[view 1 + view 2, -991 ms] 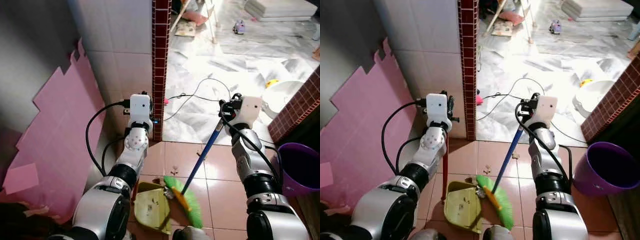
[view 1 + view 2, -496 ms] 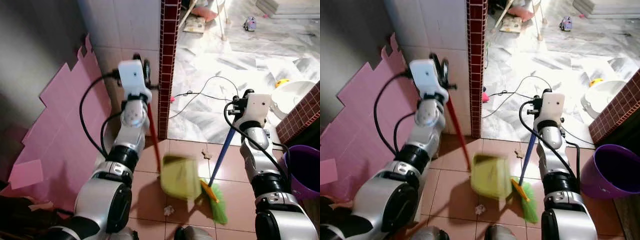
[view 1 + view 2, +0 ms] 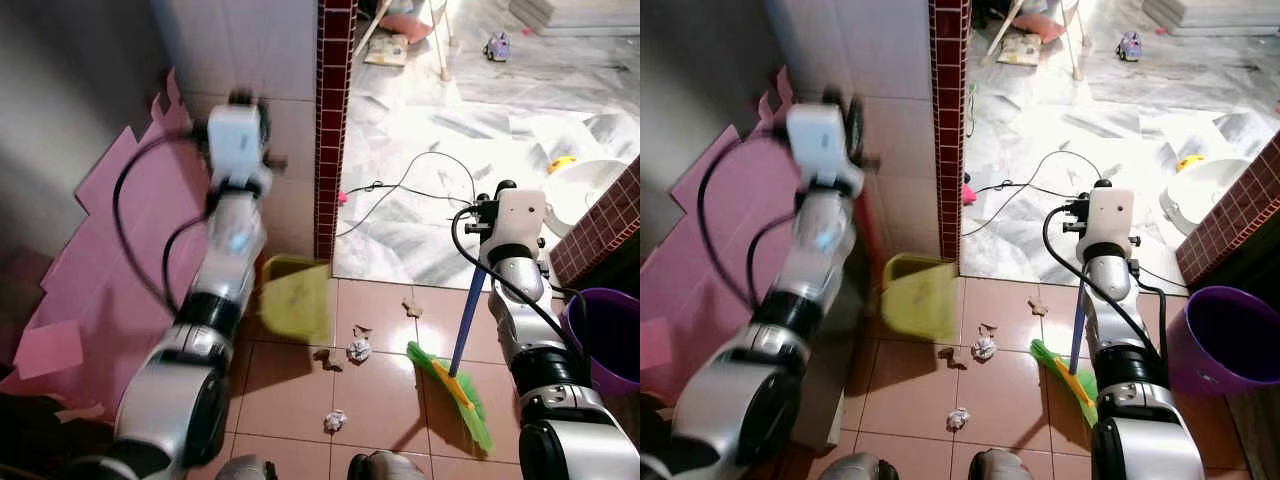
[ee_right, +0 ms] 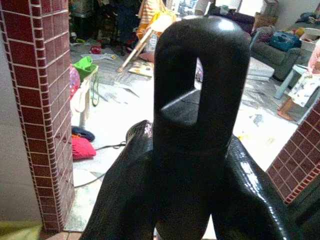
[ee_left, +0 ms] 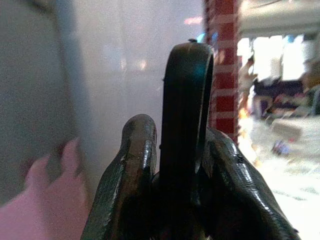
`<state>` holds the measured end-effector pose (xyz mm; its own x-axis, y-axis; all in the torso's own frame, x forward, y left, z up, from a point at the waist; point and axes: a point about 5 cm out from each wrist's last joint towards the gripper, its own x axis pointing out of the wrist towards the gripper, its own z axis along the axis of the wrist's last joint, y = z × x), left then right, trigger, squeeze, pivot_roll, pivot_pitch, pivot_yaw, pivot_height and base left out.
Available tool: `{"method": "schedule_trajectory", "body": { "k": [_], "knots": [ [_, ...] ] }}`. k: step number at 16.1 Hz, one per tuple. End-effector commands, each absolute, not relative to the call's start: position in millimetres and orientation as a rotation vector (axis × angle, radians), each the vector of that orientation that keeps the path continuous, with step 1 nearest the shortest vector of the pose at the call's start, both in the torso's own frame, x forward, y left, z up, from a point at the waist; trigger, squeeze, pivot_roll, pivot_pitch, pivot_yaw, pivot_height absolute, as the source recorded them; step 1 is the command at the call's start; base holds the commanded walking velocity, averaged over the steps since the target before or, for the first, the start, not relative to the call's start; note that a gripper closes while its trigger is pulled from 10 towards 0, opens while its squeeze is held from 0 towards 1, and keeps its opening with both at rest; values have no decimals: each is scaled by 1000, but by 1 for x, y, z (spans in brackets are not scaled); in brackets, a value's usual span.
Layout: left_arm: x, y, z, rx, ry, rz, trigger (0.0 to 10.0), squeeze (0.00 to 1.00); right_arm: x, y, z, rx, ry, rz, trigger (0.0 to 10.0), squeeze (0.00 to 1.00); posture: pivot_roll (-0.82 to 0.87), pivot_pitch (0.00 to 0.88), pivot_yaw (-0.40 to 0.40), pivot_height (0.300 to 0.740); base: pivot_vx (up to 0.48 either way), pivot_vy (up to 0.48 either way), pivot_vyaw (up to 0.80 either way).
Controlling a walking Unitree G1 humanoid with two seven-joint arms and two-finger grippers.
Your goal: Sweep floor
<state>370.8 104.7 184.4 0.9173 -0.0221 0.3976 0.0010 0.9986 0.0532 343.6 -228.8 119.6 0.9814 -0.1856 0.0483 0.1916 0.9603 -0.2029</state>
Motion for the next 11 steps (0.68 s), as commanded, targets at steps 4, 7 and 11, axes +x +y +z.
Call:
{"method": "schedule_trajectory", "body": {
  "k": [4, 7, 11],
  "knots": [
    [367, 105, 173, 88, -397, -13, 10000, 0, 345, -227, 125, -222, -66, -178, 10000, 0, -97, 0, 24, 740, 0, 0, 0],
    [362, 103, 153, 157, -347, -29, 10000, 0, 346, -223, 125, -218, -78, -162, 10000, 0, -98, 0, 23, 740, 0, 0, 0],
    [355, 110, 131, 253, -302, -3, 10000, 0, 346, -216, 128, -183, -101, -124, 10000, 0, -119, 0, 22, 740, 0, 0, 0]
  ]
}}
